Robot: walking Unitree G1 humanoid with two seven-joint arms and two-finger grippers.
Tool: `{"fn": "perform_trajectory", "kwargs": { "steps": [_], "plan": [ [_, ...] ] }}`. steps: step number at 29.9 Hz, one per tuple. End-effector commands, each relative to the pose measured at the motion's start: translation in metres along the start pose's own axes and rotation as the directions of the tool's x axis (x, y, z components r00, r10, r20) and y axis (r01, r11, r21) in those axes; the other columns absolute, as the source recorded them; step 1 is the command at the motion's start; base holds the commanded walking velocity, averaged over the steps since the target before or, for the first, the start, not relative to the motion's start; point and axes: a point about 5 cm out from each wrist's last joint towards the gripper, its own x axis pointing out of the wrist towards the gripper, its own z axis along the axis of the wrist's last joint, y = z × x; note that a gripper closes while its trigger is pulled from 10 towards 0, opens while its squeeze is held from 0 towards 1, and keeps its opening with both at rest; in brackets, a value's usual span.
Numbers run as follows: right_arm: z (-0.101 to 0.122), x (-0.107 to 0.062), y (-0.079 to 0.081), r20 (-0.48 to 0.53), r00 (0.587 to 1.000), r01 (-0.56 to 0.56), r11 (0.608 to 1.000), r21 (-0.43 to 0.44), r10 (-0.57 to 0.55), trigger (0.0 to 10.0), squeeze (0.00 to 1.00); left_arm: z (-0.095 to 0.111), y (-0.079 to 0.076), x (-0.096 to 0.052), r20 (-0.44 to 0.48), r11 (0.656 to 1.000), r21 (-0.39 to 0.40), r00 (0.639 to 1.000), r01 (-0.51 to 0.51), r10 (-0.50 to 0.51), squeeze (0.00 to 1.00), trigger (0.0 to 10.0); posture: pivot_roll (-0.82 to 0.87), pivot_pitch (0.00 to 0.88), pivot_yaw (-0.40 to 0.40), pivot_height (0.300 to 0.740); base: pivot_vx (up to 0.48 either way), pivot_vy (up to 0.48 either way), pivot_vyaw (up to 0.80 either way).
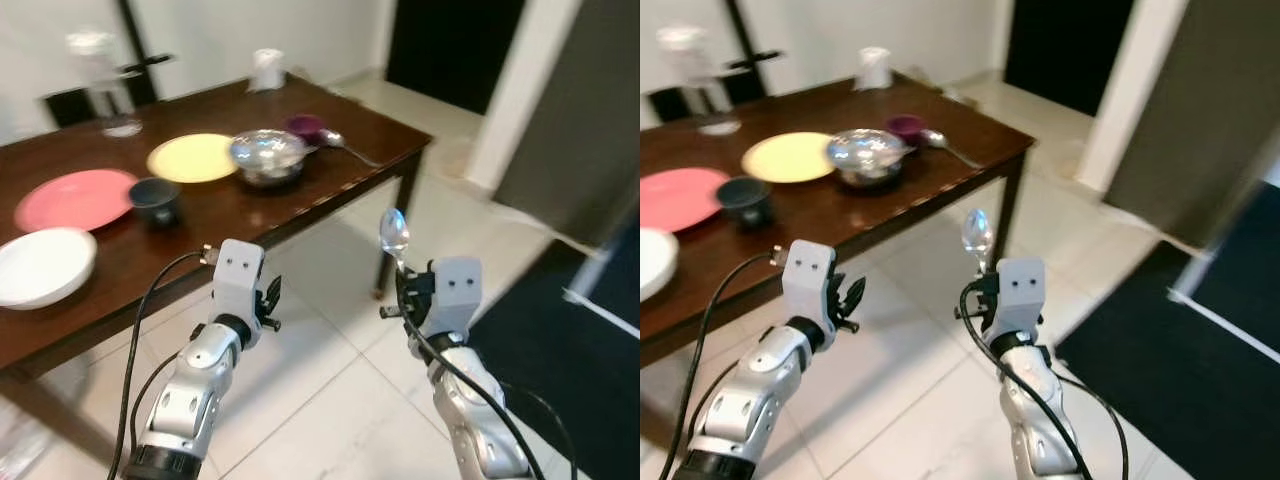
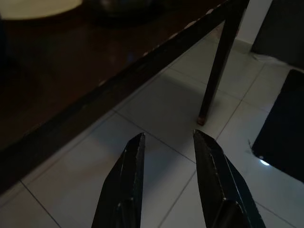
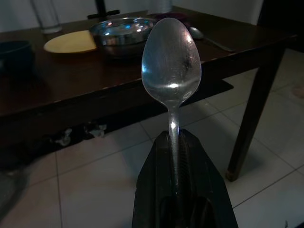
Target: Setting the table
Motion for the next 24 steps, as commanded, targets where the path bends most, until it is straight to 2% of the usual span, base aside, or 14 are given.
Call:
{"fn": "perform_trajectory", "kwargs": {
  "steps": [1,17,18,22,24],
  "plan": [
    [-0.004,-0.002,-0.002,-0.013,1.0,0.008,1.0,0.007,-0.008,10.0,0.0,-0.006,-0.003,0.0,-0.03,1.0,0.011,1.0,0.008,-0.008,0.0,10.0,0.01,0.113,0.054,0.74,0.0,0.0,0.8],
    [0.0,-0.002,-0.003,0.0,1.0,0.019,1.0,0.006,-0.019,10.0,0.0,-0.004,-0.001,0.0,-0.017,1.0,0.022,1.0,-0.013,0.013,0.0,10.0,0.01,0.118,0.057,0.74,0.0,0.0,0.8],
    [0.008,0.002,-0.009,0.031,0.999,0.042,0.999,0.005,-0.042,10.0,0.0,-0.001,0.002,0.001,0.0,0.998,0.042,0.999,-0.036,0.036,0.0,10.0,0.01,0.118,0.058,0.74,0.0,0.0,0.8],
    [0.015,0.004,-0.013,0.061,0.996,0.057,0.998,0.012,-0.057,10.0,0.0,0.001,0.003,0.002,0.013,0.997,0.059,0.999,-0.041,0.04,0.0,10.0,0.01,0.118,0.058,0.74,0.0,0.0,0.8],
    [0.028,0.007,-0.017,0.117,0.99,0.079,0.996,0.029,-0.081,10.0,0.0,0.005,0.005,0.003,0.037,0.995,0.08,0.998,-0.06,0.058,0.0,10.0,0.01,0.118,0.058,0.74,0.0,0.0,0.52]
  ]
}}
